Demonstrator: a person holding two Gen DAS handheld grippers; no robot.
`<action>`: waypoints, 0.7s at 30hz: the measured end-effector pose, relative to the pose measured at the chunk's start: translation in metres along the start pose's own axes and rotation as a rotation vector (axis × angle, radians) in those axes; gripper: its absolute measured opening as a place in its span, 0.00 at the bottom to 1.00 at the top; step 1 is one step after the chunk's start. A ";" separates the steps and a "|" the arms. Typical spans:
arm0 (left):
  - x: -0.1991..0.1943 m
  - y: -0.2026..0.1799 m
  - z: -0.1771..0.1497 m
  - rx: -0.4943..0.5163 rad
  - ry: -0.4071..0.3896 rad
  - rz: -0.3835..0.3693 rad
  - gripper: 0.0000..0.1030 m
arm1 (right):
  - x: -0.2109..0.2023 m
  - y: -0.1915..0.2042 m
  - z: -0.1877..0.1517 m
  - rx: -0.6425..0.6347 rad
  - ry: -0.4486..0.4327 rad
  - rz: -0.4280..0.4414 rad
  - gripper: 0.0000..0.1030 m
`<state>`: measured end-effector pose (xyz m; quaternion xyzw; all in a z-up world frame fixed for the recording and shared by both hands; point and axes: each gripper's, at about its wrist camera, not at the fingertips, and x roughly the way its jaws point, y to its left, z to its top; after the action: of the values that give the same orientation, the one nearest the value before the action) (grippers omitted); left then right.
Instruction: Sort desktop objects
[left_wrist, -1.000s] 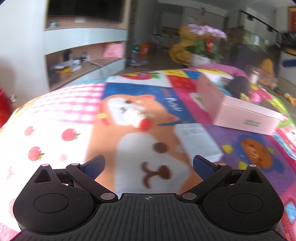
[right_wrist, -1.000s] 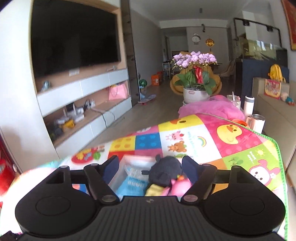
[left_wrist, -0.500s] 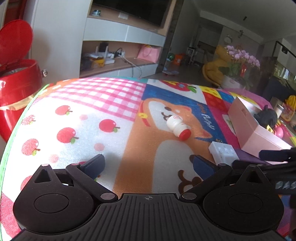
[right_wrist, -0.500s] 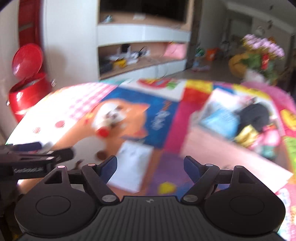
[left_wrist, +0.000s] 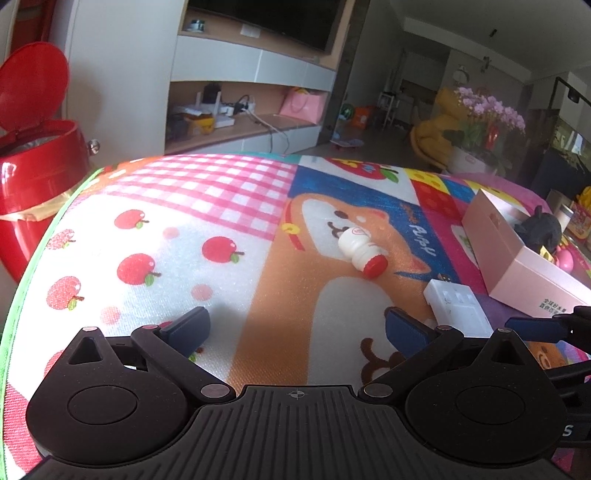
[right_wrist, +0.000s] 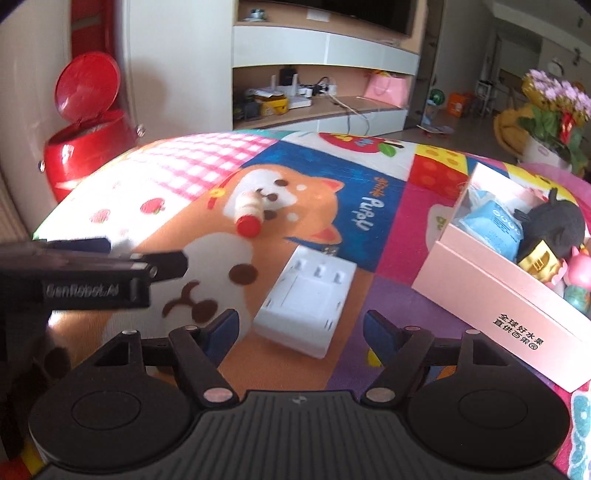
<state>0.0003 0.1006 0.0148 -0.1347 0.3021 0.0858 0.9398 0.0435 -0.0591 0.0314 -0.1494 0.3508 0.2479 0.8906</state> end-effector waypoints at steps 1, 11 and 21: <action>0.001 0.000 0.000 0.003 0.001 0.003 1.00 | 0.001 0.002 0.000 -0.007 0.001 -0.003 0.73; 0.001 -0.001 -0.001 0.009 0.003 0.007 1.00 | -0.002 -0.008 -0.004 0.014 0.021 -0.023 0.51; 0.003 -0.003 -0.001 0.020 0.008 0.016 1.00 | -0.070 -0.068 -0.067 0.099 0.044 -0.163 0.51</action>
<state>0.0024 0.0979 0.0131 -0.1235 0.3078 0.0897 0.9391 -0.0002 -0.1688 0.0389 -0.1385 0.3686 0.1536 0.9063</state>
